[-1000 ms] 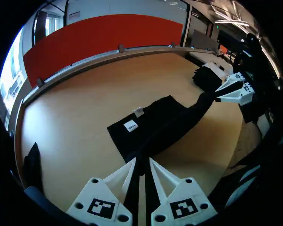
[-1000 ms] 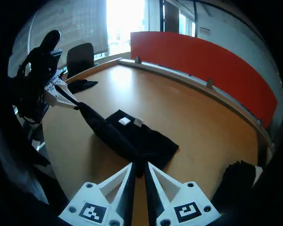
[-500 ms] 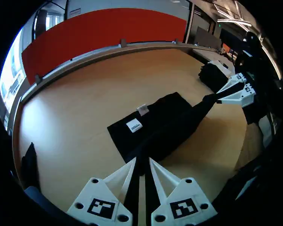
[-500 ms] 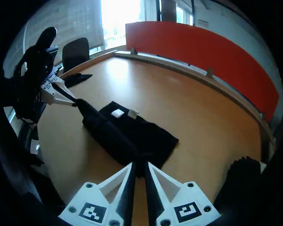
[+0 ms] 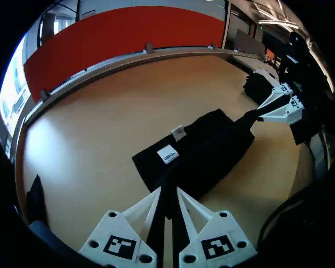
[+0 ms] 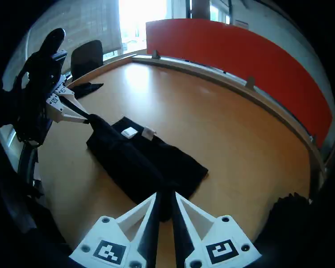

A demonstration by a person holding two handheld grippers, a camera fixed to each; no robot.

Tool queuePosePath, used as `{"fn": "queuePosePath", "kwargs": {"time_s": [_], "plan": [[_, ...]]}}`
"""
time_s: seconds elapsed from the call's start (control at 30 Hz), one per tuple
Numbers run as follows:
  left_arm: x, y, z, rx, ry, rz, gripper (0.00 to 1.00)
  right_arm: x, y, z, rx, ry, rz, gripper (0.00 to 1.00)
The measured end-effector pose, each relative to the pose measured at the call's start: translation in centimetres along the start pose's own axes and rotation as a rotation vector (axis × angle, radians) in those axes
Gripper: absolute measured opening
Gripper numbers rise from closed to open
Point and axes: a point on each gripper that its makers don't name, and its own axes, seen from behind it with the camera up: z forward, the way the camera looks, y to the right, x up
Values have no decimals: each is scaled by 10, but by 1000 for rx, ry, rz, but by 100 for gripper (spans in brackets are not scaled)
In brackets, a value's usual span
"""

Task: Fold towel

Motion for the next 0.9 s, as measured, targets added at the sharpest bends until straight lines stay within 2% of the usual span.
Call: {"fn": "queuePosePath", "kwargs": {"time_s": [0.7,0.8,0.9], "plan": [[-12,-16,37,24,-46,18,11,-11,15,27,-5,-53,14,16],[-12,-18,43,32,-47,14,16,-13,19,32,-18,-60,25,18],[-12,-21,48,45,-43,3,24,-15,24,38,-38,-69,39,27]]}}
